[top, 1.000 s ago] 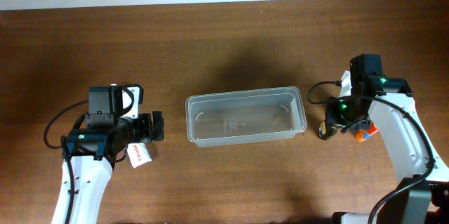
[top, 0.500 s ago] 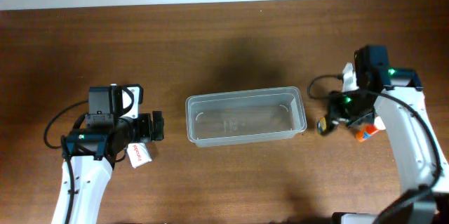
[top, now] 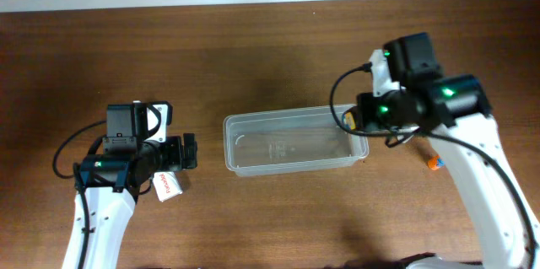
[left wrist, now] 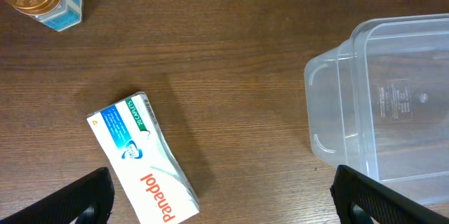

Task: Pack container
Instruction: 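Carry the black-capped bottle into the container's right end and release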

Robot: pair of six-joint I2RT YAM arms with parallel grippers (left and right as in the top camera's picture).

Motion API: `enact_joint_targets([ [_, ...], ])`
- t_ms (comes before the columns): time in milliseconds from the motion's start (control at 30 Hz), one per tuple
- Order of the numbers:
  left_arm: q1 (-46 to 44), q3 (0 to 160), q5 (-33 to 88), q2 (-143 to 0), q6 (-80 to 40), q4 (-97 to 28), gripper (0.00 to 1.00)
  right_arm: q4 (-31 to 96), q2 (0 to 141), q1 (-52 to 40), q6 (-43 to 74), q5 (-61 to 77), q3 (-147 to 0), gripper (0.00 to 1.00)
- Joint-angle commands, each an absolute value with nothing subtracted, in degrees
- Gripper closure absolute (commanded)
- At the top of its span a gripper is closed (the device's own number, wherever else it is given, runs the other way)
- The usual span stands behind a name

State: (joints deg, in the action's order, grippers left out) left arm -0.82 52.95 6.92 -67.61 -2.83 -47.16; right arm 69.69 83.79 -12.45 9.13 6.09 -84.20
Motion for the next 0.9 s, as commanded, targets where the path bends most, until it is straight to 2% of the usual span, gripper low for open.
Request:
enact_joint_targets([
  [0, -0.58, 54.06, 7.29, -67.7, -2.76, -47.0, 0.01, 68.99, 87.61, -13.23, 12.56, 4.23, -84.53, 0.86],
  [467, -0.58, 54.06, 7.29, -67.72, -2.76, -47.0, 0.0, 65.89, 102.72, -13.23, 12.53, 2.13, -84.53, 0.89],
  [567, -0.58, 54.06, 7.29, -67.72, -2.76, -46.98, 0.01, 65.56, 103.02, -13.21, 12.32, 2.09, -84.53, 0.87],
  [700, -0.58, 54.06, 7.29, -67.72, -2.76, -46.98, 0.01, 65.76, 103.02, -13.21, 12.29, 2.11, -84.53, 0.77],
  [867, -0.58, 54.06, 7.29, -67.72, -2.76, -47.0, 0.01, 66.0, 101.91, -13.23, 12.29, 2.11, -84.58, 0.71],
])
